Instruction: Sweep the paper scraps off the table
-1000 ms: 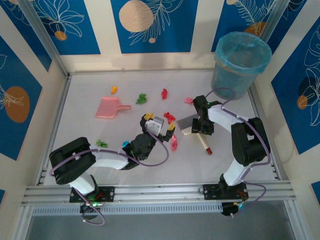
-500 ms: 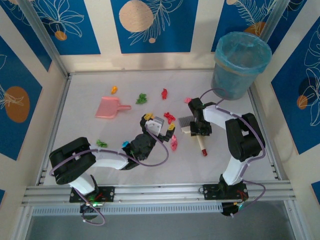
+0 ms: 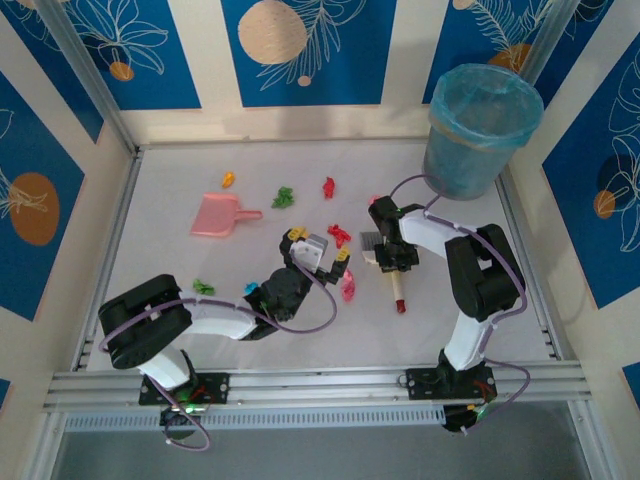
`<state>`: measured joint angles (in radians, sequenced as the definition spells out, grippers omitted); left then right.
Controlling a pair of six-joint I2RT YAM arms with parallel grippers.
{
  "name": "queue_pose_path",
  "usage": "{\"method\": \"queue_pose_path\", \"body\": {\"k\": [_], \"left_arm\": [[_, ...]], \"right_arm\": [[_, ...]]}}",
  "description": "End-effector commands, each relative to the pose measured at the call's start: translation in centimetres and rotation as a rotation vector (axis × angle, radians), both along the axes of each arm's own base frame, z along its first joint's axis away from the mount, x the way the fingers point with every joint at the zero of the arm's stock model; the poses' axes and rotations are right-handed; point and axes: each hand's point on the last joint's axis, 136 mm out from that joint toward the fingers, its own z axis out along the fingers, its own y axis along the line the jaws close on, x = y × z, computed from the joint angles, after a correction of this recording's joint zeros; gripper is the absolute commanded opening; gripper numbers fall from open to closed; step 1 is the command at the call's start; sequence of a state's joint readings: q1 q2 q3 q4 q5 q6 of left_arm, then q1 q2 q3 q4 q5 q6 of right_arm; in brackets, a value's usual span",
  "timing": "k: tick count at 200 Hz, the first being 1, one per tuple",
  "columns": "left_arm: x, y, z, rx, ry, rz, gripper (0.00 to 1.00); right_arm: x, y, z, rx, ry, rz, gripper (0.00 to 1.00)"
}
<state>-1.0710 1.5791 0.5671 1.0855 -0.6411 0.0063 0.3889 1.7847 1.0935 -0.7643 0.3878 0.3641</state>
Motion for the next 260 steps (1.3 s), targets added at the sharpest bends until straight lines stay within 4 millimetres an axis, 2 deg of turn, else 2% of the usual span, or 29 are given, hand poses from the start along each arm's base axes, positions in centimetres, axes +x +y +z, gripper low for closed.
{"method": "queue_pose_path", "body": {"k": [1,37,53,75,94,117,153,178,199,223,260], "left_arm": [[0.2,0.8,1.4,-0.061,-0.020,0.026,1.00],[0.1,0.9,1.4,-0.062,-0.023,0.024,1.00],[0.1,0.9,1.5,-0.059,-0.027,0.018,1.00],[-0.2,0.5,1.8,-0.055,-0.036,-0.011,1.00],[-1.0,-0.2,2.6,-0.057,-0.047,-0.085,1.00],[-2.8,-1.3,4.3,-0.070,-0.073,-0.214,1.00],[-5.6,-2.2,8.1,-0.085,-0.059,-0.389,1.00],[-7.6,-1.8,9.4,-0.156,-0.004,-0.491,1.00],[-9.9,-2.2,9.3,-0.158,0.061,-0.606,0.98],[-11.2,-1.8,8.1,-0.092,0.105,-0.626,0.94],[-11.2,0.2,7.2,0.084,0.049,-0.527,0.93]], "right_arm": [[0.8,0.3,-0.4,0.002,-0.025,-0.002,0.11],[0.8,0.3,1.1,0.018,-0.060,-0.050,0.00],[0.5,0.7,2.6,0.057,-0.088,-0.092,0.00],[0.0,2.3,5.0,0.172,-0.127,-0.131,0.00],[-0.4,3.4,7.4,0.271,-0.167,-0.154,0.00],[-0.9,4.5,10.3,0.387,-0.221,-0.181,0.00],[-1.9,6.5,14.2,0.595,-0.257,-0.249,0.00],[-2.0,7.3,16.9,0.702,-0.267,-0.359,0.00],[-1.9,7.3,18.7,0.764,-0.260,-0.509,0.00],[-2.4,7.2,19.1,0.766,-0.186,-0.696,0.00],[-2.8,7.8,18.4,0.778,-0.036,-0.944,0.00]]}}
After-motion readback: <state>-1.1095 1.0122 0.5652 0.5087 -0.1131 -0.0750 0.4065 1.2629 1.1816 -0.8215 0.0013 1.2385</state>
